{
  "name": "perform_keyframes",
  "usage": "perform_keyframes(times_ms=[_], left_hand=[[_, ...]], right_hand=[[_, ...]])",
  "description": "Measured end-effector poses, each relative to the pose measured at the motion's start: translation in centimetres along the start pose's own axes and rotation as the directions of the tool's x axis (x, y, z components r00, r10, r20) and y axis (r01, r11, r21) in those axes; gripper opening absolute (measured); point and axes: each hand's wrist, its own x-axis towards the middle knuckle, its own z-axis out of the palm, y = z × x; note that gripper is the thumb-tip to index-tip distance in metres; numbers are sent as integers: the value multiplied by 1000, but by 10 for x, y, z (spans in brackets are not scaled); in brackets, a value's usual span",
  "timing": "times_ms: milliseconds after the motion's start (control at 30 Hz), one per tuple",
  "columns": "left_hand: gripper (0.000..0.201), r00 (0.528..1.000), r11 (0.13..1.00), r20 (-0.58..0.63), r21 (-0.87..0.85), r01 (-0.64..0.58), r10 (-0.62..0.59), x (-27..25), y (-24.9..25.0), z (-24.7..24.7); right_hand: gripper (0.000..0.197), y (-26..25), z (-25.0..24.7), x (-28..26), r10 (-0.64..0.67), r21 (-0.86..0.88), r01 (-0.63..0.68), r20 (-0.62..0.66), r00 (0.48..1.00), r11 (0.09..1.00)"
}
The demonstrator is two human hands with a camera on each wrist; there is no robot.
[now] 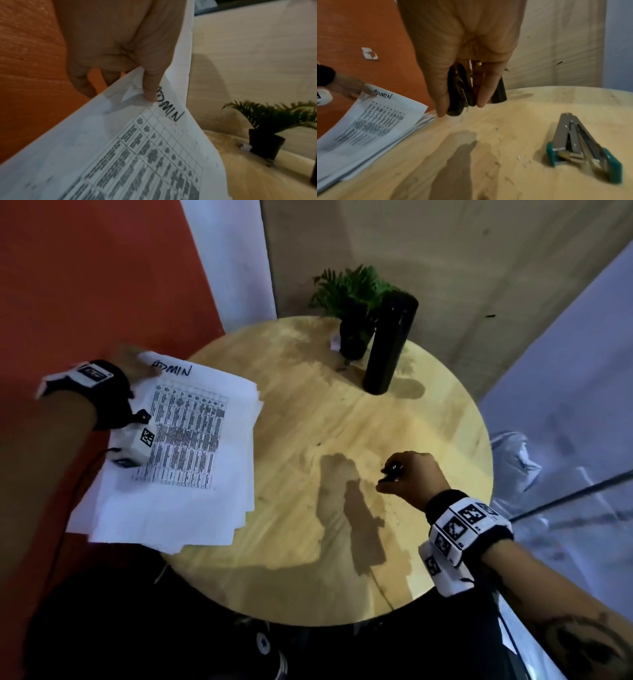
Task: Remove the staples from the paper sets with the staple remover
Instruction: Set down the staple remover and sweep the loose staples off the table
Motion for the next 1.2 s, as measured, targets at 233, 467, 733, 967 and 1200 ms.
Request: perform_keyframes(times_ms=[233,467,733,967,1200], left_hand=[[43,989,967,-99,239,-83,110,30,-13,51],[107,920,840,392,494,-224,15,-50,-51,159],[130,903,816,430,526,-242,-10,-57,-95,174],[156,910,845,413,472,-249,38,-63,-95,174],[160,938,838,328,475,-270,116,-61,-102,183]], right_hand=[[35,24,28,15,50,41,-51,44,998,998],[44,42,24,35,154,207,-166,70,986,964],[37,29,35,90,9,21,-11,77,997,1000],[35,-4,63,144,-61,-98,71,98,993,993],[73,-5,62,132,65,106,-65,7,998,992]])
